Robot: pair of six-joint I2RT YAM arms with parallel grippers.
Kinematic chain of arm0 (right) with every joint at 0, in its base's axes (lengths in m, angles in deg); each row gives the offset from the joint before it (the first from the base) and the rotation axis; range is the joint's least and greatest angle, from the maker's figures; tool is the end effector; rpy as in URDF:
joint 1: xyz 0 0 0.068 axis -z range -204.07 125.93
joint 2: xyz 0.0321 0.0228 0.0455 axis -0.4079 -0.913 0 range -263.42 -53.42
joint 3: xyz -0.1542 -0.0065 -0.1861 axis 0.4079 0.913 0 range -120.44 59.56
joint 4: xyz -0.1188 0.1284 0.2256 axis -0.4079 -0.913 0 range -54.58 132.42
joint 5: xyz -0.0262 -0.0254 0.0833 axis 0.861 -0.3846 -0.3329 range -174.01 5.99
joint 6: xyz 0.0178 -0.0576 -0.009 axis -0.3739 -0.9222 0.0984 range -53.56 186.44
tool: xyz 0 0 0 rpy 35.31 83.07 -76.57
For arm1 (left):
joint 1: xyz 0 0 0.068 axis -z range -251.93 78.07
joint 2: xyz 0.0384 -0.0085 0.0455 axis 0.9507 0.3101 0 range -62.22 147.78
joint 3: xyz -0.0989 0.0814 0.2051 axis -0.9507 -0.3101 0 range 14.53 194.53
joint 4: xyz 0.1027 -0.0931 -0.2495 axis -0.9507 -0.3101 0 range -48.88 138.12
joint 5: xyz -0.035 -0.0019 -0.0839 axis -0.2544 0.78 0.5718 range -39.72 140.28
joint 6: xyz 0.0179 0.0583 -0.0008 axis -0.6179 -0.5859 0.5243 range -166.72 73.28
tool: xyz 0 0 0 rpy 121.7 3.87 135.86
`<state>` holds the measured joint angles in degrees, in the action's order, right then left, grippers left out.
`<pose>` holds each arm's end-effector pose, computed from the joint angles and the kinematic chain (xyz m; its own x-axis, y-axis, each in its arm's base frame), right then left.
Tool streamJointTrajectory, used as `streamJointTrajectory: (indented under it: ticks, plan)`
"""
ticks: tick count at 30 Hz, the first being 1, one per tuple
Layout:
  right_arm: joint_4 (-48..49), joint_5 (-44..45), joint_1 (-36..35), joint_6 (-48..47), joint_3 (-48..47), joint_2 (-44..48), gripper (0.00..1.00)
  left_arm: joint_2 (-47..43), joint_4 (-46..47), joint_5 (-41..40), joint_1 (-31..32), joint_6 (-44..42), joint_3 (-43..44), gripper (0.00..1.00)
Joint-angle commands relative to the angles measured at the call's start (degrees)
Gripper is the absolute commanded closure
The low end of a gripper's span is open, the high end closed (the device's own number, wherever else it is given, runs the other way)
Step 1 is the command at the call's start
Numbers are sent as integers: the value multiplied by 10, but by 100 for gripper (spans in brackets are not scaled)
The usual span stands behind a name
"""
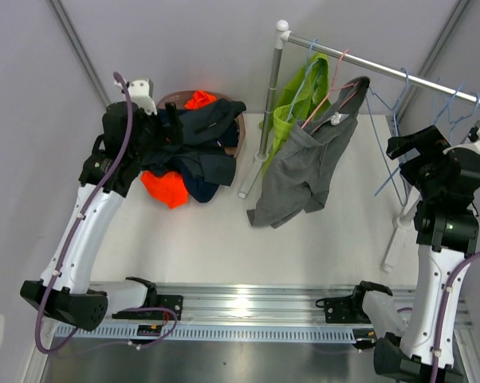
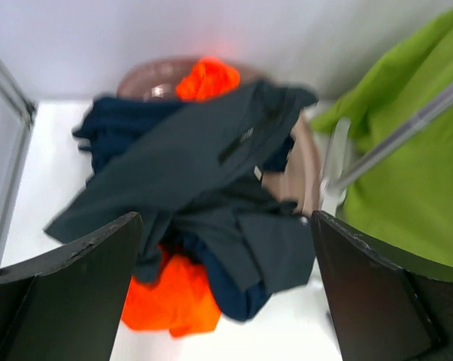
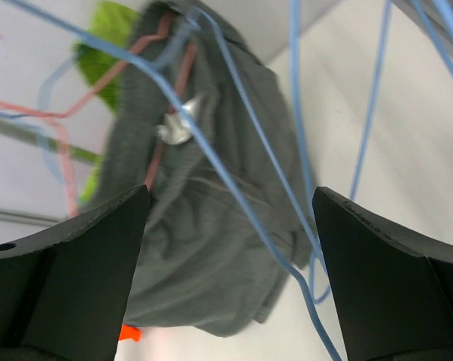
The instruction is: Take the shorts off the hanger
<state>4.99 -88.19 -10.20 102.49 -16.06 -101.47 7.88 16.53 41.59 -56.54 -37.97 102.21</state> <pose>0.1899 -0.0435 0.4438 -0.0347 0.6132 -0.7892 0.2350 0.7725 0.5899 0.2876 -0.0720 0.4416 -0.2491 -0.0874 -0.9645 0.0842 0.9902 -0.1115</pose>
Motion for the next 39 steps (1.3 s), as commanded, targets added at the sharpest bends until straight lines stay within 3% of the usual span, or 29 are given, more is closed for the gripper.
streamJointTrajectory:
  ticks: [1, 7, 12, 18, 24, 35, 39]
  plan:
    - [-20, 40, -2, -59, -18, -4, 4, -48, 21, 0, -3, -7, -45, 1]
    - [47, -40, -17, -25, -112, -2, 14, -112, 91, 1, -3, 12, -195, 1]
    - [52, -30, -35, -20, -195, -37, 15, -109, 96, -5, -3, 10, -220, 1]
    - [115, -87, -89, 10, -194, -99, 14, -117, 103, -9, -3, 10, -236, 1]
    - [104, -34, -262, -64, -269, -263, 11, -121, 107, -7, -3, 11, -241, 1]
    - [136, 41, -279, -73, -265, -357, 17, -124, 105, -2, -3, 13, -242, 1]
    - [162, 58, -278, -69, -225, -354, 30, -127, 106, 1, -3, 13, -242, 1]
